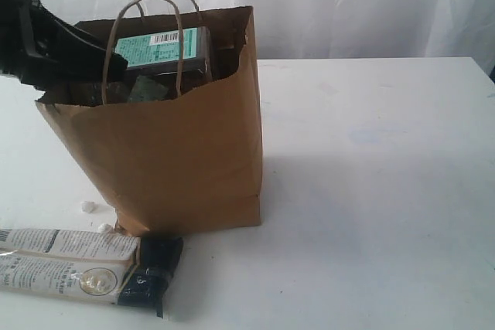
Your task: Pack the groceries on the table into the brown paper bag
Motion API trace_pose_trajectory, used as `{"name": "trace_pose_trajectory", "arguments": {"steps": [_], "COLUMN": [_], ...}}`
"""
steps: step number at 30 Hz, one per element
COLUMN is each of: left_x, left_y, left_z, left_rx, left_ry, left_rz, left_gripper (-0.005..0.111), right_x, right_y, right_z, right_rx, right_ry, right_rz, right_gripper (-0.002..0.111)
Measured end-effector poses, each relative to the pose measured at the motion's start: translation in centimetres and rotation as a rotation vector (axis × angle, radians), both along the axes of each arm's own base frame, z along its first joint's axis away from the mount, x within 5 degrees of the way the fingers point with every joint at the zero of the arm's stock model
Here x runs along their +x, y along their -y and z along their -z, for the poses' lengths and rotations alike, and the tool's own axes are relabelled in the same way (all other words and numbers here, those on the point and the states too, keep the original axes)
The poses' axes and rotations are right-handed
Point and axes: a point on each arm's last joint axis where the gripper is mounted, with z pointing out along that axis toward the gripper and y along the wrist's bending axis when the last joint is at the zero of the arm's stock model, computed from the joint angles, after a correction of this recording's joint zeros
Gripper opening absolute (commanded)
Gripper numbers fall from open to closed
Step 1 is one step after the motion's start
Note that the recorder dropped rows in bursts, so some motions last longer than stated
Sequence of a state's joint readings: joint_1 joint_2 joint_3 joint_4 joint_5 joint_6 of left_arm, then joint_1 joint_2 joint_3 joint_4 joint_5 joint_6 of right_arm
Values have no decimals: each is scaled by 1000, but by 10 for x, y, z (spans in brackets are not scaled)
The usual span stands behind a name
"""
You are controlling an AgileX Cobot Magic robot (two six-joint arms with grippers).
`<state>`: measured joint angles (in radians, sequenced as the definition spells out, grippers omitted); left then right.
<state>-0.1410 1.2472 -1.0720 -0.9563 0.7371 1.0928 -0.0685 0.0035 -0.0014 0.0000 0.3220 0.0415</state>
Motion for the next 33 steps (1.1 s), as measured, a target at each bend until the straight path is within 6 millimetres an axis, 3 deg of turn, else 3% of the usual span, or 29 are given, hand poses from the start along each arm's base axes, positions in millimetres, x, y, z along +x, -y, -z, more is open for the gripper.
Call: {"name": "trace_pose_trajectory", "arguments": {"steps": [4, 7, 9, 12, 15, 25, 29, 33], "left_x": [0, 4, 10, 18, 20, 20, 8, -11], "left_y": [0, -2, -8, -18, -20, -23, -25, -40], "left_z": [0, -1, 1, 5, 5, 4, -10, -28], "left_rx": [0, -4, 14, 78, 87, 113, 105, 201], "left_ry": [0, 9, 3, 6, 12, 35, 95, 264], "left_rz": [0, -53, -151, -297, -323, -338, -346, -423], "left_gripper": [68, 60, 46, 15, 0, 0, 0, 0], "right_x": [0, 0, 0, 0, 0, 0, 0, 0], "right_y": [0, 0, 0, 0, 0, 0, 0, 0], "right_z": [0, 0, 0, 0, 0, 0, 0, 0], "right_rx": [0, 0, 0, 0, 0, 0, 0, 9], "right_ry": [0, 0, 0, 0, 0, 0, 0, 1], "right_rz": [0, 0, 0, 0, 0, 0, 0, 2], "right_gripper": [0, 0, 0, 0, 0, 0, 0, 0]}}
